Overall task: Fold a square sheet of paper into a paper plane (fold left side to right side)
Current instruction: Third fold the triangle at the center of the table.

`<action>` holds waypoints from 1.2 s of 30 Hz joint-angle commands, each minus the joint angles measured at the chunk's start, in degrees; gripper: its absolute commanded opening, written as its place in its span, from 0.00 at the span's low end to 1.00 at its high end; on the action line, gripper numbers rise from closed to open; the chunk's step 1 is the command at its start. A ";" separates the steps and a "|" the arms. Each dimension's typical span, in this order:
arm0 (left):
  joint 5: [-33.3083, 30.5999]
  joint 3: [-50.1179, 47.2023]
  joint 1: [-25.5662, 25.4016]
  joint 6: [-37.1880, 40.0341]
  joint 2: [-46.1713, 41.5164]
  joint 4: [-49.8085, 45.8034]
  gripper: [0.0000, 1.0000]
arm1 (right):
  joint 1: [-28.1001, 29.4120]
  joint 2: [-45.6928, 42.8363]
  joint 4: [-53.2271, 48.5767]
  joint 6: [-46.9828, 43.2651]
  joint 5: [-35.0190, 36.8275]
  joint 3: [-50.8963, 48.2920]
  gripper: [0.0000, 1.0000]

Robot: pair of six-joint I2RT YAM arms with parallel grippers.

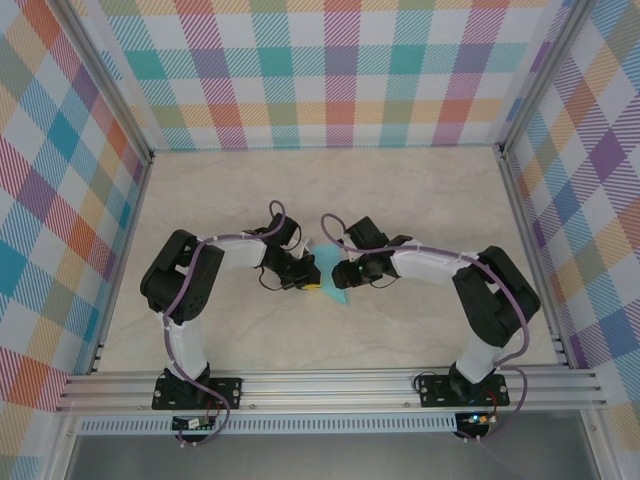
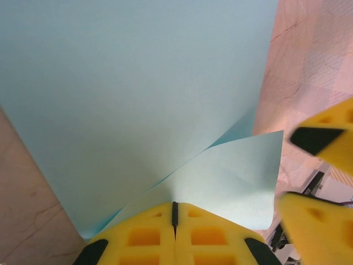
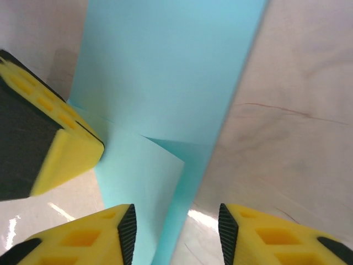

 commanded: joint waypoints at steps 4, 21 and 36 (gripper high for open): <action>-5.23 -2.09 -0.32 0.83 0.61 -5.22 0.00 | -0.24 -8.92 -2.14 0.23 -8.77 -3.06 0.45; -5.06 -2.08 -0.32 0.79 0.71 -4.66 0.00 | -0.24 2.19 11.08 9.90 -25.02 -6.55 0.27; -5.42 -1.79 -0.25 1.10 0.96 -5.20 0.00 | -0.33 5.71 9.47 9.60 -24.66 -7.06 0.24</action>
